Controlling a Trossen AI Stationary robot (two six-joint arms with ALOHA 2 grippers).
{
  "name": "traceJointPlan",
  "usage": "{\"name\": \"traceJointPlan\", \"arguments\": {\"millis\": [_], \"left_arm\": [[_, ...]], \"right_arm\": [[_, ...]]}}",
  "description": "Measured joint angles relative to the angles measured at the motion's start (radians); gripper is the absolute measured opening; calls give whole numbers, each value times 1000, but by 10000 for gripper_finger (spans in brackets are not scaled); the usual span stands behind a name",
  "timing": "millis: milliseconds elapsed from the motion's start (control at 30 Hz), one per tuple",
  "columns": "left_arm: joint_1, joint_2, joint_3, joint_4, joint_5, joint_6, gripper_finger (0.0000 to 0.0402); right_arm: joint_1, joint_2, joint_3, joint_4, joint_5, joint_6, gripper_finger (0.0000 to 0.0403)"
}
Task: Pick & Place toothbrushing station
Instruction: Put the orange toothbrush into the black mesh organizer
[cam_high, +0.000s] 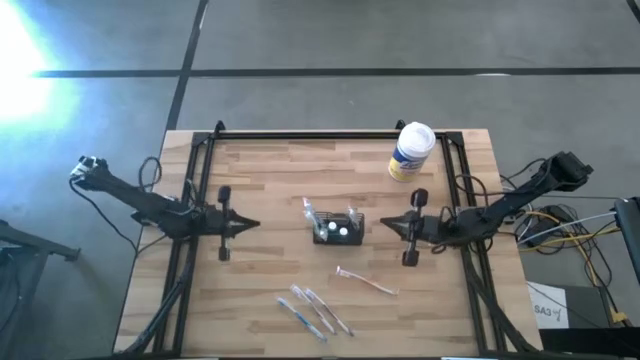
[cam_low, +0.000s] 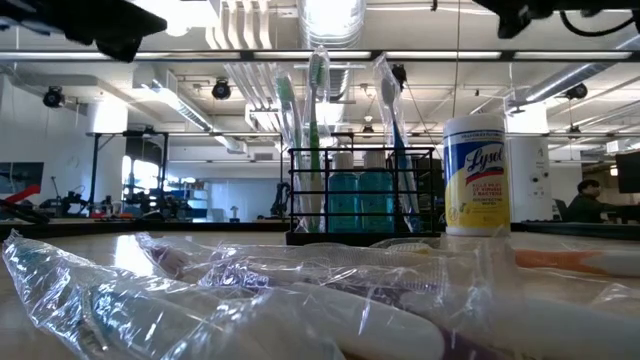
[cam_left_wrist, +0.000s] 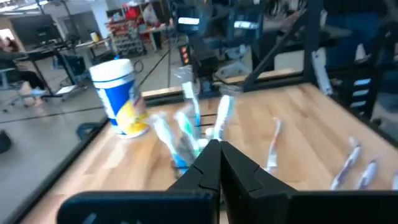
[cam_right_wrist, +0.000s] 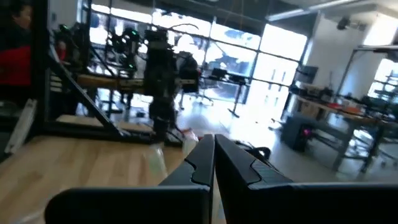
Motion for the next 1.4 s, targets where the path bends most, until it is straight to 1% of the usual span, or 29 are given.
{"name": "traceJointPlan", "arguments": {"millis": [33,100,167,233,300,367,433,533,667,767,867,1067,1133,1200,1267,1400], "left_arm": [[8,-6,35,-54,0,12,3],[22,-16,89,-125,0,26,3],[32,-29,125,-139,16,26,2],[34,-49,142,-137,78,35,2],[34,-71,141,-139,186,45,2],[34,-89,130,-136,273,40,1],[34,-102,113,-127,294,0,1],[35,-117,62,-48,285,-40,1],[35,-120,-52,107,275,-33,1],[35,-122,-132,200,235,-11,2],[36,-127,-192,258,205,-8,5],[37,-157,-283,264,204,-28,4],[37,-174,-315,264,187,-39,4],[37,-191,-341,253,155,-57,5],[40,-210,-340,209,128,-68,8],[41,-234,-341,177,95,-84,9]], "right_arm": [[-11,8,15,-8,-46,1,8],[-33,27,39,-58,-174,22,8],[-54,47,65,-95,-287,56,8],[-72,58,88,-127,-357,85,8],[-83,70,111,-173,-385,113,8],[-88,78,125,-217,-388,137,8],[-93,84,135,-213,-394,150,8],[-95,83,148,-222,-394,176,8],[-96,83,156,-270,-394,194,8],[-97,83,160,-293,-392,227,8],[-98,83,157,-299,-382,241,8],[-98,83,162,-342,-375,244,8],[-97,83,169,-367,-354,260,8],[-97,83,185,-415,-351,315,8],[-98,83,215,-489,-351,395,8],[-96,86,292,-688,-352,529,8]]}}
